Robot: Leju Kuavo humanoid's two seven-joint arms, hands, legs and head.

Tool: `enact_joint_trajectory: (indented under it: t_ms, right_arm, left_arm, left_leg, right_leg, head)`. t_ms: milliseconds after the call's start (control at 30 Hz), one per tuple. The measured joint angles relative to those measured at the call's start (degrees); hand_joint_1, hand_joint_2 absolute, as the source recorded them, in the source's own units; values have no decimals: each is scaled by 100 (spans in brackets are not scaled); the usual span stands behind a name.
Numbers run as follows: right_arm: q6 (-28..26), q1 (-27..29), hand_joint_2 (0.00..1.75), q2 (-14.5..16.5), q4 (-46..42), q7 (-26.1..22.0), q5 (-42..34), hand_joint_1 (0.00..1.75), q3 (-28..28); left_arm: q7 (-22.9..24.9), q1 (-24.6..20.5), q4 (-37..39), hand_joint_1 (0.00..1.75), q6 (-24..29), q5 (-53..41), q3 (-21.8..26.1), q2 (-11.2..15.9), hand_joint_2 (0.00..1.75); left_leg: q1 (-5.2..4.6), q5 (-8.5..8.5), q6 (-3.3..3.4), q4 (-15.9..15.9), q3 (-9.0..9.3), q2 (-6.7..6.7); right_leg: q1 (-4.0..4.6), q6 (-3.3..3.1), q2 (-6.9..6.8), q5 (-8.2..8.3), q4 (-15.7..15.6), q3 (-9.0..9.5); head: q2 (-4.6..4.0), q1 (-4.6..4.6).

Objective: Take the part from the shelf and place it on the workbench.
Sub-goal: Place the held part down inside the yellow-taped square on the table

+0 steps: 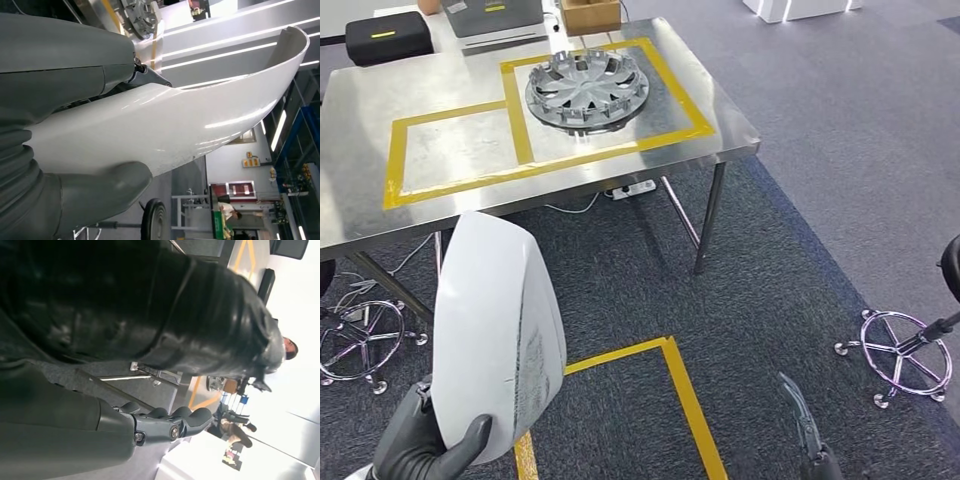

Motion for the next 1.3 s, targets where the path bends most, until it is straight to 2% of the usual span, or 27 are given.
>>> enact_joint_trajectory:
  t_ms: [67, 100, 167, 233, 300, 333, 367, 400, 433, 467, 500, 533, 600, 667, 700, 733, 767, 800, 833, 900, 933, 967, 1033, 1100, 1167, 1233, 1300]
  right_arm:
    - [-3, 4, 0, -5, -2, 6, 6, 0, 3]
    - [-5, 9, 0, -9, -4, 9, 10, 0, 4]
    - [-8, 20, 0, -16, -12, 10, 17, 0, 10]
    - [-9, 18, 0, -18, -26, 10, 22, 0, 16]
    - [-9, 21, 0, -19, -36, 10, 23, 0, 22]
    - [-9, 22, 0, -19, -37, 10, 23, 0, 26]
    - [-9, 21, 0, -19, -37, 10, 23, 0, 29]
    - [-9, 19, 0, -19, -37, 10, 23, 0, 31]
    - [-9, 17, 0, -19, -37, 11, 23, 0, 33]
    - [-9, 16, 0, -19, -37, 11, 23, 0, 36]
    - [-9, 13, 0, -19, -37, 12, 24, 0, 39]
    - [-9, 11, 0, -19, -36, 14, 25, 0, 43]
    - [-11, 6, 0, -20, -34, 19, 31, 0, 50]
    - [-14, -19, 0, -21, -36, 22, 39, 0, 56]
    - [-13, -42, 0, -23, -36, 22, 42, 0, 60]
    - [-14, -63, 0, -26, -37, 22, 44, 0, 63]
    - [-15, -77, 0, -32, -36, 23, 42, 0, 65]
    - [-16, -80, 0, -39, -35, 23, 37, 0, 68]
    - [-17, -79, 0, -44, -34, 21, 21, 0, 73]
    - [-17, -81, 0, -50, -32, 13, -66, 0, 89]
    - [-17, -85, 0, -54, -32, 7, -133, 0, 97]
    - [-17, -87, 0, -58, -32, 1, -199, 0, 104]
    - [-9, -89, 0, -66, -30, -29, -304, 0, 113]
    - [113, -89, 0, -56, -24, -87, -343, 0, 104]
    - [371, -84, 0, 13, -13, -112, -305, 0, 38]
    - [567, -79, 0, 114, -7, -99, -250, 0, -50]
    - [691, -61, 0, 201, -5, -107, -218, 0, -118]
  left_arm:
    - [-2, 7, -2, 175, 1, 0, -1, 0, 175]
    - [-4, 10, -3, 175, 1, 0, -1, 0, 175]
    - [-10, 11, -7, 175, 1, 1, -3, -1, 175]
    - [-15, 1, -11, 175, 1, 1, -8, 3, 175]
    - [-16, -14, -12, 175, 2, 1, -10, 8, 175]
    - [-16, -18, -11, 175, 3, 1, -11, 8, 175]
    - [-16, -17, -11, 175, 3, 0, -13, 8, 175]
    - [-16, -15, -10, 175, 3, 0, -14, 9, 175]
    - [-16, -15, -10, 175, 3, 0, -14, 9, 175]
    - [-16, -14, -11, 175, 3, 0, -14, 9, 175]
    - [-16, -14, -11, 175, 3, 0, -15, 11, 175]
    - [-15, -16, -11, 175, 3, -1, -16, 12, 175]
    - [-17, -11, -16, 175, 2, -2, -21, 17, 175]
    - [-21, 4, -30, 175, -3, -2, -26, 17, 175]
    - [-21, 10, -38, 175, -7, -2, -30, 17, 175]
    - [-22, 7, -45, 175, -10, -2, -35, 16, 175]
    - [-22, 1, -51, 175, -12, -2, -39, 16, 175]
    - [-22, -6, -53, 175, -13, -3, -43, 16, 175]
    - [-22, -8, -54, 175, -13, -3, -44, 18, 175]
    - [-22, 1, -54, 175, -13, -6, -45, 21, 175]
    - [-22, 7, -54, 175, -13, -7, -46, 22, 175]
    - [-22, 9, -54, 175, -13, -9, -48, 22, 175]
    - [-22, 11, -54, 175, -12, -11, -49, 22, 175]
    - [-37, 19, -54, 175, -5, -26, -49, 23, 175]
    - [-77, 45, -56, 175, 15, -66, -50, 24, 175]
    - [-112, 70, -59, 175, 34, -104, -53, 28, 175]
    - [-138, 79, -60, 175, 51, -128, -55, 39, 175]
  left_leg:
    - [-9, -45, -68, 13, 8, -9]
    - [-15, -52, -105, 32, 5, -14]
    - [-12, -78, -165, 74, 14, 12]
    - [-10, -198, -224, 320, -71, 181]
    - [3, -462, -274, 965, -440, 347]
    - [12, -587, -283, 1336, -683, 370]
    - [17, -645, -282, 1603, -885, 377]
    - [18, -604, -273, 1687, -1004, 379]
    - [15, -452, -253, 1564, -1023, 389]
    - [5, -207, -215, 1260, -955, 431]
    - [-21, 36, -163, 921, -860, 540]
    - [-57, 176, -118, 640, -790, 661]
    - [-126, 251, -44, 412, -732, 804]
    - [-128, 227, 8, 377, -679, 688]
    - [-111, 225, 36, 336, -622, 619]
    - [-91, 214, 60, 295, -562, 558]
    - [-70, 204, 83, 261, -508, 493]
    - [-62, 182, 105, 243, -476, 443]
    - [-58, 154, 125, 237, -451, 389]
    - [-54, 73, 140, 238, -366, 292]
    - [-53, 22, 133, 238, -299, 250]
    - [-52, -34, 118, 238, -219, 211]
    - [-54, -152, 71, 249, -78, 169]
    - [-60, -240, 0, 263, -18, 150]
    - [-66, -268, -71, 283, 16, 145]
    - [-68, -303, -135, 423, 6, 214]
    - [-41, -465, -208, 930, -262, 322]
  right_leg:
    - [10, -72, 50, 75, -439, 207]
    - [23, -131, 57, 35, -463, 209]
    - [25, -234, 17, 78, -477, 281]
    - [14, -302, -40, 73, -500, 382]
    - [18, -345, -117, 24, -512, 450]
    - [23, -351, -161, -14, -512, 482]
    - [28, -348, -206, -60, -512, 525]
    - [33, -343, -256, -111, -512, 581]
    - [39, -339, -310, -167, -514, 646]
    - [48, -336, -369, -230, -516, 716]
    - [56, -331, -433, -296, -522, 787]
    - [68, -309, -491, -360, -528, 847]
    - [82, -234, -613, -458, -539, 972]
    - [79, -146, -686, -474, -506, 1085]
    - [73, -116, -618, -452, -379, 1072]
    - [67, -96, -495, -442, -164, 953]
    - [60, -79, -349, -476, 157, 741]
    - [56, -70, -205, -572, 523, 479]
    - [54, -60, -135, -729, 838, 213]
    - [53, -35, -107, -990, 1107, -190]
    - [53, -31, -107, -948, 1004, -279]
    - [53, -31, -106, -754, 756, -293]
    - [56, -63, -88, -146, 132, -230]
    - [76, -146, -75, 155, -165, -181]
    - [82, -240, -78, 163, -192, -111]
    - [54, -298, -92, 180, -244, 3]
    - [33, -332, -120, 147, -289, 99]
  head:
    - [0, 1]
    - [0, -6]
    - [0, -17]
    - [0, -43]
    - [0, -75]
    - [0, -78]
    - [0, -81]
    - [0, -81]
    - [0, -82]
    - [0, -85]
    - [0, -83]
    - [0, -79]
    - [0, -74]
    - [0, -79]
    - [0, -69]
    - [1, -62]
    - [1, -51]
    - [1, -40]
    - [1, -38]
    - [0, -37]
    - [0, -38]
    - [0, -35]
    - [0, -35]
    - [0, -44]
    - [0, -52]
    - [0, -73]
    - [0, -115]
